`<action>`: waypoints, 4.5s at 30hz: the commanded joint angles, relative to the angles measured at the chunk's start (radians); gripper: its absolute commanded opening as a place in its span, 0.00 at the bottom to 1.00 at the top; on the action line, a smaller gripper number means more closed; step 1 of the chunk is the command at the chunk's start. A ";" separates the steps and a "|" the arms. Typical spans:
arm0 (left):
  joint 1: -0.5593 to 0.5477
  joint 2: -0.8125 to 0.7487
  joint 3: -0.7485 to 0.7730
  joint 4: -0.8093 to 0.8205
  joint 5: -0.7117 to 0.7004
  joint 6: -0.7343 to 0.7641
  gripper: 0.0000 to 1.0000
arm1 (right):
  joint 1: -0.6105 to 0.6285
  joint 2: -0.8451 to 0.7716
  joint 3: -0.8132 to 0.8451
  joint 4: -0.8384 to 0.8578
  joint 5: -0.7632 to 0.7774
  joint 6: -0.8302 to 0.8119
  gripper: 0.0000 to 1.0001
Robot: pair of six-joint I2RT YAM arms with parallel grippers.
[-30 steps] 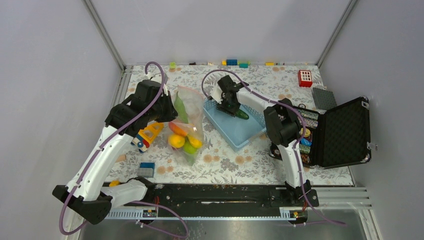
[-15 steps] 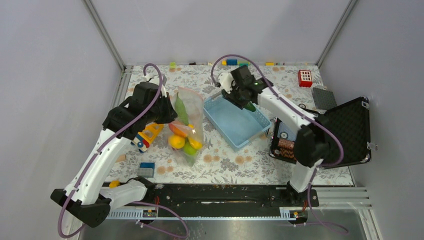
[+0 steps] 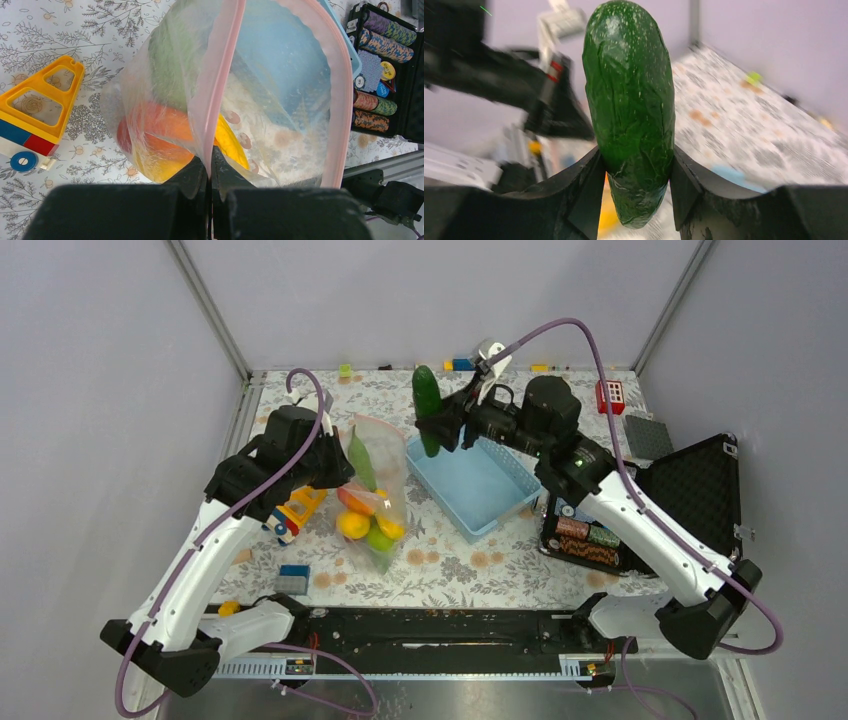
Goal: Place the food in the zip-top bag and seal the zipper
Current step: Place the fake vegetable in the zipper food storage bag, then adjust the zipper food storage bag at the center of the board.
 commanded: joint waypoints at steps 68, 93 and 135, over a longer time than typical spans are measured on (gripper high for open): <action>-0.080 -0.096 -0.173 0.315 0.511 0.099 0.00 | 0.113 -0.320 -0.527 0.111 0.449 -0.404 1.00; -0.361 0.016 -0.073 0.177 0.526 0.359 0.01 | 0.093 -0.226 -0.387 -0.151 -0.374 -0.767 1.00; -0.347 -0.399 -0.599 0.865 0.225 0.390 0.99 | -0.048 -0.286 -0.323 -0.329 0.180 0.018 0.00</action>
